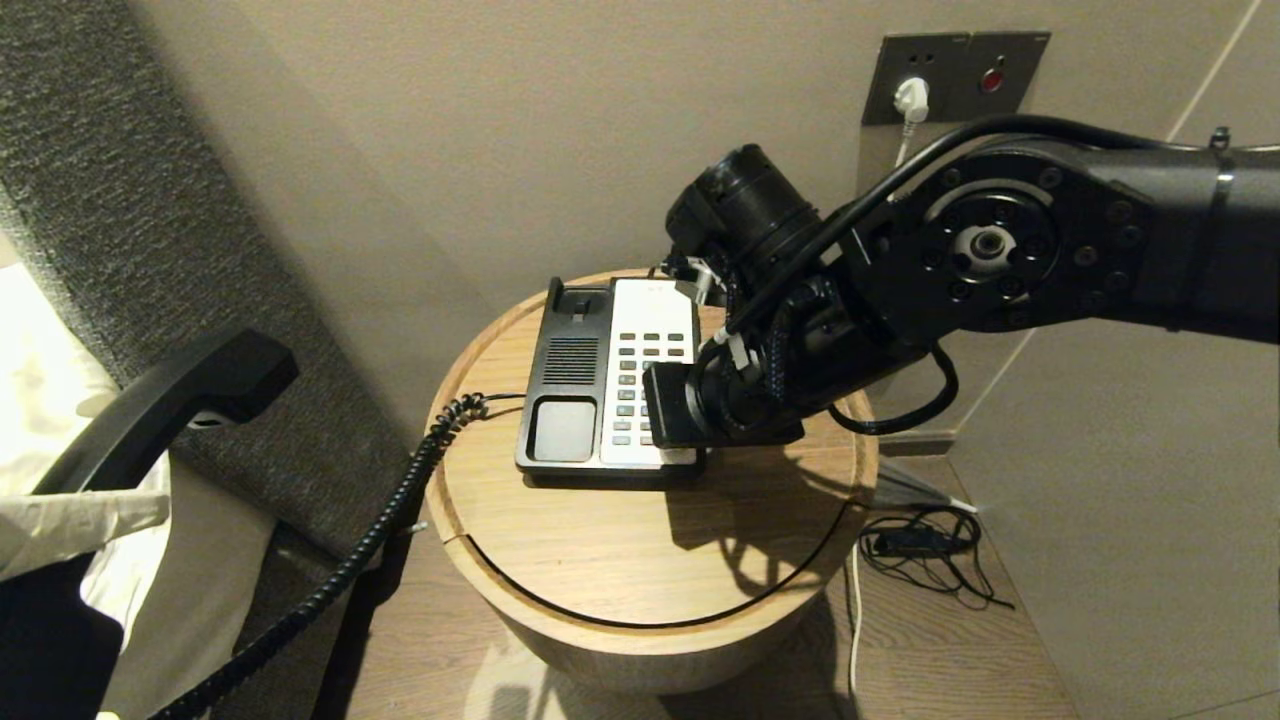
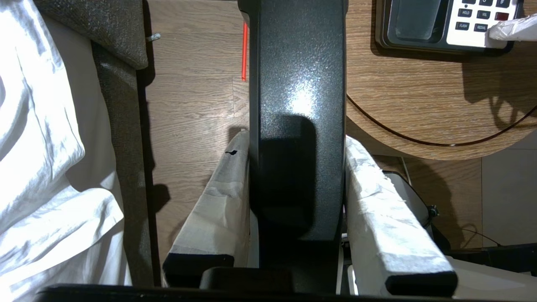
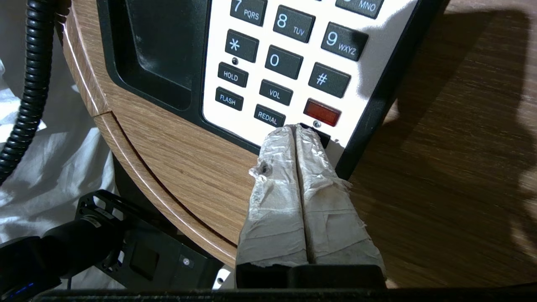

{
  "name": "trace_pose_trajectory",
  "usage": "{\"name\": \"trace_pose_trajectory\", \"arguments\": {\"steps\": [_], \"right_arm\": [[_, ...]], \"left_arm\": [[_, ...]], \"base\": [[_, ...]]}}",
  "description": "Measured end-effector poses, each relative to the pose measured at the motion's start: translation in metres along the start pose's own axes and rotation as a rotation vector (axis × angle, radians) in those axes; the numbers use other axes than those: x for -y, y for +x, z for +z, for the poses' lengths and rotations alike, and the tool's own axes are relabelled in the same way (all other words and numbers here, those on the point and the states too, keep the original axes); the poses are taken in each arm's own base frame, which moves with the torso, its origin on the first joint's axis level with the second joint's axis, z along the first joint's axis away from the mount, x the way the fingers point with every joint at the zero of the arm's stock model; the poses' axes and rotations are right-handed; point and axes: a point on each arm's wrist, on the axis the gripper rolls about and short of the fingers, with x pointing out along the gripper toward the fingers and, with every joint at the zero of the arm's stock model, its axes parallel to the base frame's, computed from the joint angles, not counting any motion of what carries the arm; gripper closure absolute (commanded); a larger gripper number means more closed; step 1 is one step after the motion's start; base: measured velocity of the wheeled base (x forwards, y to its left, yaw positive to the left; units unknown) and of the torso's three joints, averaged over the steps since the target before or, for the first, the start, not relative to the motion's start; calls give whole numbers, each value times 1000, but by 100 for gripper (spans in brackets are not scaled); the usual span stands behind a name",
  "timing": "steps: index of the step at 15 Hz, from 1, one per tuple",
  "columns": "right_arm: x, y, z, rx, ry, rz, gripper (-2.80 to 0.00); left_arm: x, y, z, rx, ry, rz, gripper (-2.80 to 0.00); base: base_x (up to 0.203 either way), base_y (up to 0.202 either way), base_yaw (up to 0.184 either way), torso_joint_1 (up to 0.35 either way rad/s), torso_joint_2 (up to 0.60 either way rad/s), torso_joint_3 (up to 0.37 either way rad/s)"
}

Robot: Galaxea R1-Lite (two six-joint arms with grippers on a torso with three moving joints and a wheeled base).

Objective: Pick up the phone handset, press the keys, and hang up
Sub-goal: Dial the number

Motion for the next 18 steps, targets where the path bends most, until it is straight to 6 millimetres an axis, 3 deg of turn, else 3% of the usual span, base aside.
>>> {"name": "trace_pose_trajectory", "arguments": {"steps": [6,18], "right_arm": [[-3,-14,0,17,-3,16,0],[-1,-5,0,8,-9,3,0]], "left_arm": [[0,-1,0,5,-2,-2,0],[-1,-1,-1,3,-1,-1,0]], "base": [[0,0,0,0,0,0],[0,0,0,0,0,0]]}}
